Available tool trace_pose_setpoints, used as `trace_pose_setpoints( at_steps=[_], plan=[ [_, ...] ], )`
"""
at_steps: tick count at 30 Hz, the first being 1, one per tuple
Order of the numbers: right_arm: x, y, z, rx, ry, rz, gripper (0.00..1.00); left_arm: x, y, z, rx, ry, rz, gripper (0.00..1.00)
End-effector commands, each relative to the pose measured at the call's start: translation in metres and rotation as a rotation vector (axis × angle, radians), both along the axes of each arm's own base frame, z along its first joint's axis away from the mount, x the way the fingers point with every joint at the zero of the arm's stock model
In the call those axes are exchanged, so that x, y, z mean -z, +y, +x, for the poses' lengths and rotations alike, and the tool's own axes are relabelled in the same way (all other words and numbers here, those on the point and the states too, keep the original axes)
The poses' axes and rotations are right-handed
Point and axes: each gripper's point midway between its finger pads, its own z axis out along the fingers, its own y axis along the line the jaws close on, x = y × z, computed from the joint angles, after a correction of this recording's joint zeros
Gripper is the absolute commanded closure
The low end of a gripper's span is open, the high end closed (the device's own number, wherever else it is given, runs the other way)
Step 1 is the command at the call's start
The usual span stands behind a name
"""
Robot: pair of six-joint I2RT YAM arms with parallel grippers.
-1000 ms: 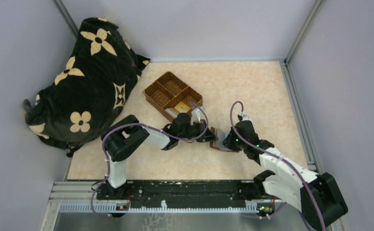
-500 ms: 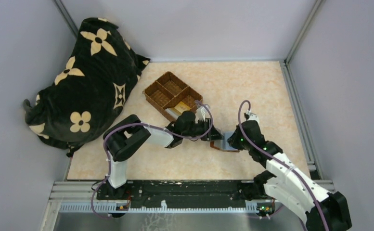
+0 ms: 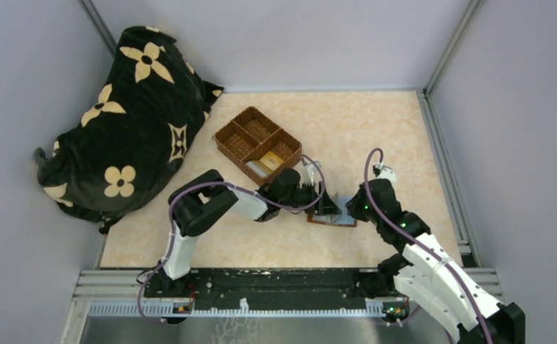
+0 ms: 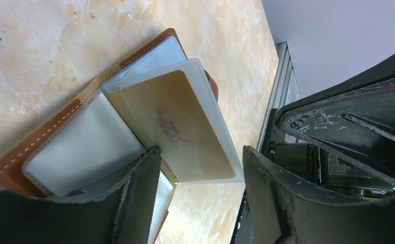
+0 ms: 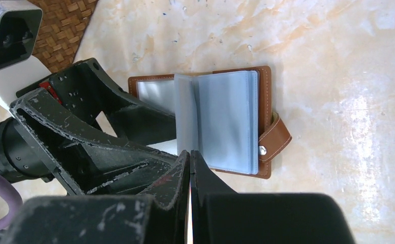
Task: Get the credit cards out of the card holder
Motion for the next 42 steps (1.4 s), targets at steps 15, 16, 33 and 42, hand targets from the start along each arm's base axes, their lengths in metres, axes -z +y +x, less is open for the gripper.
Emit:
trace_pose_setpoints(
  at_steps=[15, 16, 33, 42],
  plan=[
    [-0.045, -0.001, 0.02, 0.039, -0.124, 0.073, 1.0, -0.006, -0.015, -0.014, 0.064, -0.013, -0.023, 0.18],
    [-0.04, 0.0, 0.021, 0.037, -0.111, 0.068, 1.0, -0.006, -0.014, -0.015, 0.062, -0.015, -0.025, 0.18],
    [0.049, -0.003, 0.023, 0.067, 0.062, 0.145, 1.0, 0.011, 0.014, -0.01, -0.039, -0.012, 0.094, 0.01],
    [0.081, -0.005, 0.016, 0.068, 0.134, 0.154, 1.0, 0.022, 0.015, -0.002, -0.092, 0.008, 0.114, 0.01]
  ],
)
